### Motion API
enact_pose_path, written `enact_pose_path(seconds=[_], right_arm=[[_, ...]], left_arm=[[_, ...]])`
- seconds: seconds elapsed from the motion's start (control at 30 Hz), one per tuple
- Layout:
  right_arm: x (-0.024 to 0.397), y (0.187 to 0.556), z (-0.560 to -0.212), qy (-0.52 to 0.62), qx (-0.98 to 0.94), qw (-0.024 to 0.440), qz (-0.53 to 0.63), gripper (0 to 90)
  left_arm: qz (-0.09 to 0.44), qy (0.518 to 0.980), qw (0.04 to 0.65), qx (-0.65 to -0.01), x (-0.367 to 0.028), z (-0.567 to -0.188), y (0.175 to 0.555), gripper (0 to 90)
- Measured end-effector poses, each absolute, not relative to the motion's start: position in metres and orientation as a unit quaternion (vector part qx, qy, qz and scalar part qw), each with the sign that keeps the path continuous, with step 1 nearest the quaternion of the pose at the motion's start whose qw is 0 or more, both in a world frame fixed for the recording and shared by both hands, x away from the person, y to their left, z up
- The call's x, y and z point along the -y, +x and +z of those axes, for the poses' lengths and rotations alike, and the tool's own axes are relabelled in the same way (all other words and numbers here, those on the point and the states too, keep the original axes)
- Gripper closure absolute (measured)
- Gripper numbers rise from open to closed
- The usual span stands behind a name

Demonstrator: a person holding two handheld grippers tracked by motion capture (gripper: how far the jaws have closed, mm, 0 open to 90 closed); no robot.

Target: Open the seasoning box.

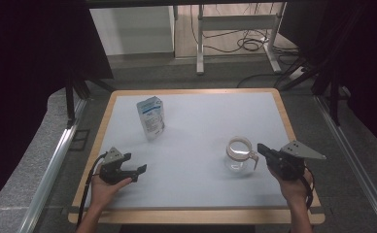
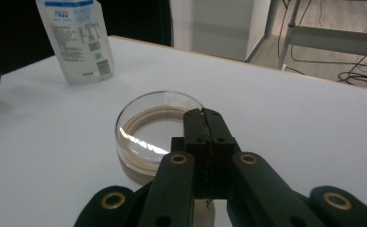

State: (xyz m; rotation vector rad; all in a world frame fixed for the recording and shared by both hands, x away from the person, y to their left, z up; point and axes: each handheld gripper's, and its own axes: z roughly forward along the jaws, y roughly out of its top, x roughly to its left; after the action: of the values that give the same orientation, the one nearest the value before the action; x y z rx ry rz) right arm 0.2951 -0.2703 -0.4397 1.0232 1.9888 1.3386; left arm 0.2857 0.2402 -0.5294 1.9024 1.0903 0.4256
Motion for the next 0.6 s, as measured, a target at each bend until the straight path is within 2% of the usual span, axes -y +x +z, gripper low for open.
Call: enact_pose_path(seconds=[0.6], right_arm=[[0.263,0.299,-0.454,0.393,-0.751,0.265,0.459,90.0]], left_arm=[[0.171,0.764,0.451,-0.427,-0.216,-0.526,0.289,20.5]])
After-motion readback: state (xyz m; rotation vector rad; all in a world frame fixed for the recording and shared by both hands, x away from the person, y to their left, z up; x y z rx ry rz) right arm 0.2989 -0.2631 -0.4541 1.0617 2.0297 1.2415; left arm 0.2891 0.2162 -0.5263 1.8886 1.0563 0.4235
